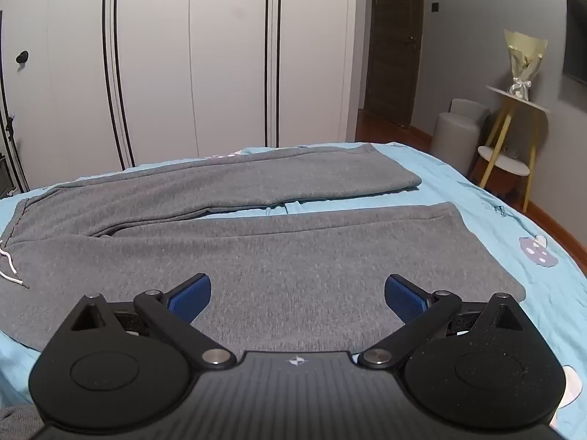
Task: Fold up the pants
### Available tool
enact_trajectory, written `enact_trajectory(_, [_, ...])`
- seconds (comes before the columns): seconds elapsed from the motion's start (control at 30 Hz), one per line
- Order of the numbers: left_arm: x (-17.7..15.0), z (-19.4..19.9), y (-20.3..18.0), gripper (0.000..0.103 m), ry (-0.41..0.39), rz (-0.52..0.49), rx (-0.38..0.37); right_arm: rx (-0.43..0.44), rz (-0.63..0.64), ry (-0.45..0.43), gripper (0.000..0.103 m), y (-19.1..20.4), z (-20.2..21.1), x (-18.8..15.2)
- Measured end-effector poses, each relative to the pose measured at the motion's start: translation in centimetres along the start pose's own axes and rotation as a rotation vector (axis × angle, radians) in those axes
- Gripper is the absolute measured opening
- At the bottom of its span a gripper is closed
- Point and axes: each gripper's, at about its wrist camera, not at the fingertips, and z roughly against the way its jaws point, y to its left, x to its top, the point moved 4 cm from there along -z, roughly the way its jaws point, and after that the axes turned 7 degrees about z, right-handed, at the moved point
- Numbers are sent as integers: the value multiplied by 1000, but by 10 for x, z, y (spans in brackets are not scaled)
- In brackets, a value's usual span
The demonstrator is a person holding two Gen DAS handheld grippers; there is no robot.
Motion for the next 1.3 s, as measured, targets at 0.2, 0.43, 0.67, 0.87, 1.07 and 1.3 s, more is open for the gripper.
enact_trajectory(0.2, [-1, 0, -1, 103, -1, 6, 3, 25, -14, 9, 101, -2, -1, -3])
enact_trajectory(0.43, [3, -2, 5, 103, 6, 8, -5, 14, -25, 6, 101, -3, 2, -6])
enact_trajectory(0.67, [4, -1, 4, 103, 3, 7, -1, 11, -27, 6, 101, -4, 2, -6])
enact_trajectory(0.87, [3, 0, 4, 103, 4, 5, -2, 9, -25, 6, 101, -5, 0, -3])
enact_trajectory(1.07, [3, 1, 5, 103, 5, 6, 0, 8, -24, 4, 101, -5, 2, -6])
enact_trajectory(1.3, [4, 1, 3, 103, 8, 3, 1, 7, -25, 7, 101, -5, -2, -2])
